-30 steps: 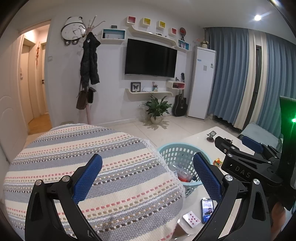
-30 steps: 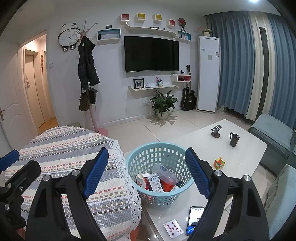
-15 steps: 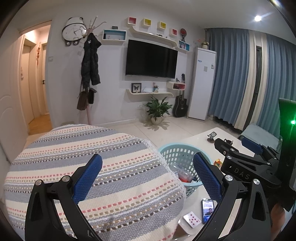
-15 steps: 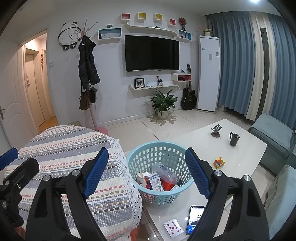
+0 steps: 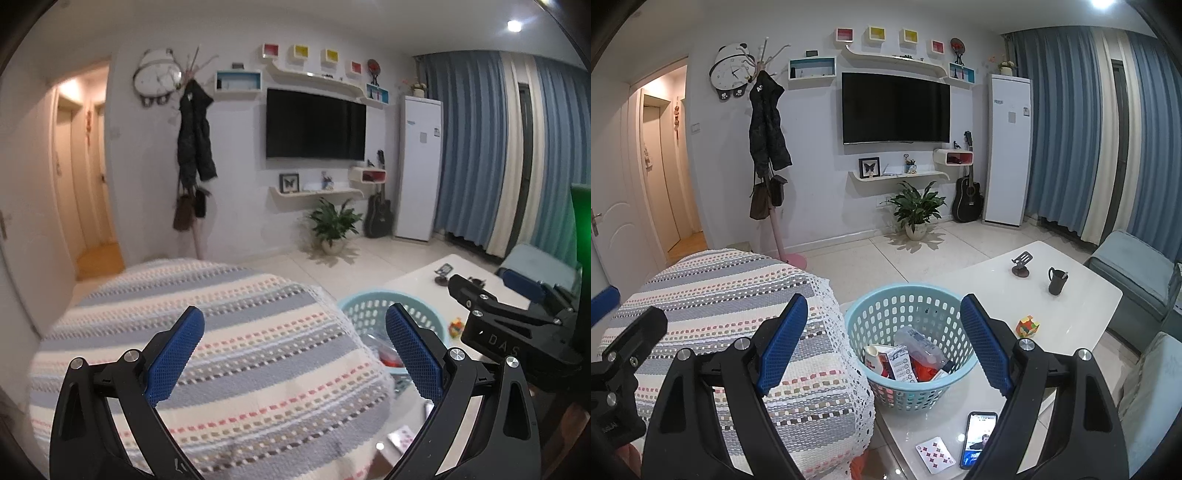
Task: Collect trash
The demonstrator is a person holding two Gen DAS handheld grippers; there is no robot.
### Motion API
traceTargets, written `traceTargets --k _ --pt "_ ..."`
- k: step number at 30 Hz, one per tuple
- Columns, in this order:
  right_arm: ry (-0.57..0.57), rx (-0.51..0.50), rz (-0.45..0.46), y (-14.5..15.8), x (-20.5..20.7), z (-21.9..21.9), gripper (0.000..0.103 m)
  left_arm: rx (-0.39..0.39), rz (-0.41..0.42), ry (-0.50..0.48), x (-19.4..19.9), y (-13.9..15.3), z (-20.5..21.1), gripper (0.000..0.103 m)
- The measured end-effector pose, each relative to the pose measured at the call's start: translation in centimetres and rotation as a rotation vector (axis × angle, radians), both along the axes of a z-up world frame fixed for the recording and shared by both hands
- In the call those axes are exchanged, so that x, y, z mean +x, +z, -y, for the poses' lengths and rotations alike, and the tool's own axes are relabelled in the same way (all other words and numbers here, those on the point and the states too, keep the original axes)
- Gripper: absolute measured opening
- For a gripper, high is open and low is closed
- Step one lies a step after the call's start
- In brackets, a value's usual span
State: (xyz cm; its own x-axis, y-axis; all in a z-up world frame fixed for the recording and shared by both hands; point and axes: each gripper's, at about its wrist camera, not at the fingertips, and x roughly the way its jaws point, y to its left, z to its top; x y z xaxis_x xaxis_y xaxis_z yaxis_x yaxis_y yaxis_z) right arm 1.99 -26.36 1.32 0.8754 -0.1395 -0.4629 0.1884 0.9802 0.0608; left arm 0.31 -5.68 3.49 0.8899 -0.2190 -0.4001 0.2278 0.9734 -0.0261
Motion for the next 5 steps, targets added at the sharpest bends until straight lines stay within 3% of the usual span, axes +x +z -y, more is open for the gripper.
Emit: traceTargets --k 5 --pt "0.001 -0.001 0.001 -0.05 -0.15 -0.03 0.080 -0.012 -0.001 0.008 -0.01 0.07 -0.40 0.095"
